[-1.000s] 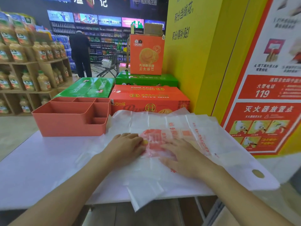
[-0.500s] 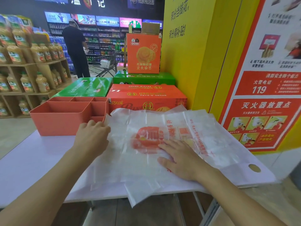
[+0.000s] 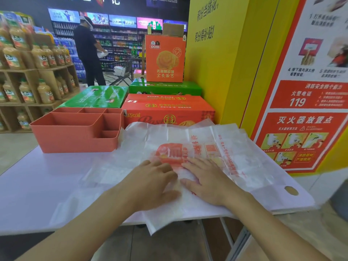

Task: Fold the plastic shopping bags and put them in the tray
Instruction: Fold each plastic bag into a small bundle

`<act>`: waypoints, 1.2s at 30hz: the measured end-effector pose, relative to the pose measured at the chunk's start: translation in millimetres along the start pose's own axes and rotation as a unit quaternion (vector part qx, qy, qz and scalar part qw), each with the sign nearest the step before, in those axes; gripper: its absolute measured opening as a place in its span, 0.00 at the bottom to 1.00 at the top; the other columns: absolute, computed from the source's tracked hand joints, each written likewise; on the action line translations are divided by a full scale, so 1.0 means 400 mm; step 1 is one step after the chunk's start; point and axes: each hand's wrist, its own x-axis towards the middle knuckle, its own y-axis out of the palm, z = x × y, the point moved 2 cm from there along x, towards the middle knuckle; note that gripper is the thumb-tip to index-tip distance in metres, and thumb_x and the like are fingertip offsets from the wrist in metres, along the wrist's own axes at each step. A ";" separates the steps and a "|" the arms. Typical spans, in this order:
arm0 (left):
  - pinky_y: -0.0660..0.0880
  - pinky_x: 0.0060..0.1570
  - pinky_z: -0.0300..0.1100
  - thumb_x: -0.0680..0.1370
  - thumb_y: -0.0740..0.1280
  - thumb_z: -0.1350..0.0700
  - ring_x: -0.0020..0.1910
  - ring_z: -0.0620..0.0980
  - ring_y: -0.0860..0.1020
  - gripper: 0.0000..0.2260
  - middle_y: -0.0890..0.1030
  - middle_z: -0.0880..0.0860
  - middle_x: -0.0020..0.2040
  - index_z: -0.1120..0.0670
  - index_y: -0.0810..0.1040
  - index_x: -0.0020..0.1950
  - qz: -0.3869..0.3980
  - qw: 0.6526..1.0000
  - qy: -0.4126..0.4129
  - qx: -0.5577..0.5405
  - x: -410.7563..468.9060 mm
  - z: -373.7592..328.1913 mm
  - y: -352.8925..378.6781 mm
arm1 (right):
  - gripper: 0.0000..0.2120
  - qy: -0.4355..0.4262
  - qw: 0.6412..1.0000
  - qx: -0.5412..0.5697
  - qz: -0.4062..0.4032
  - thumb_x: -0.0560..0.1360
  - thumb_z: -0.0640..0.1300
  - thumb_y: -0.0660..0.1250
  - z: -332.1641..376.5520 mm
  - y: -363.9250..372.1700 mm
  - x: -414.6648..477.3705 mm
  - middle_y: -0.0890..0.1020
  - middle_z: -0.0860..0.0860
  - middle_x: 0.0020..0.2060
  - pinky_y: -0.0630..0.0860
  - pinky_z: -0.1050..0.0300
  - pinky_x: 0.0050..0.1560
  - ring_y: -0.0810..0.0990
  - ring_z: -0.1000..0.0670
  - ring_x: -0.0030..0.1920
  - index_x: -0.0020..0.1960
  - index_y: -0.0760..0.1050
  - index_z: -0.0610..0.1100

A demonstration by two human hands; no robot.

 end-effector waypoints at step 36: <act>0.75 0.47 0.44 0.82 0.62 0.47 0.43 0.48 0.78 0.09 0.81 0.45 0.41 0.45 0.79 0.46 0.085 0.972 -0.201 -0.085 -0.082 0.256 -0.068 | 0.12 0.097 0.995 0.026 -0.027 0.79 0.60 0.65 -0.146 -0.170 -0.109 0.85 0.58 0.42 0.79 0.58 0.44 0.82 0.58 0.40 0.47 0.82 0.54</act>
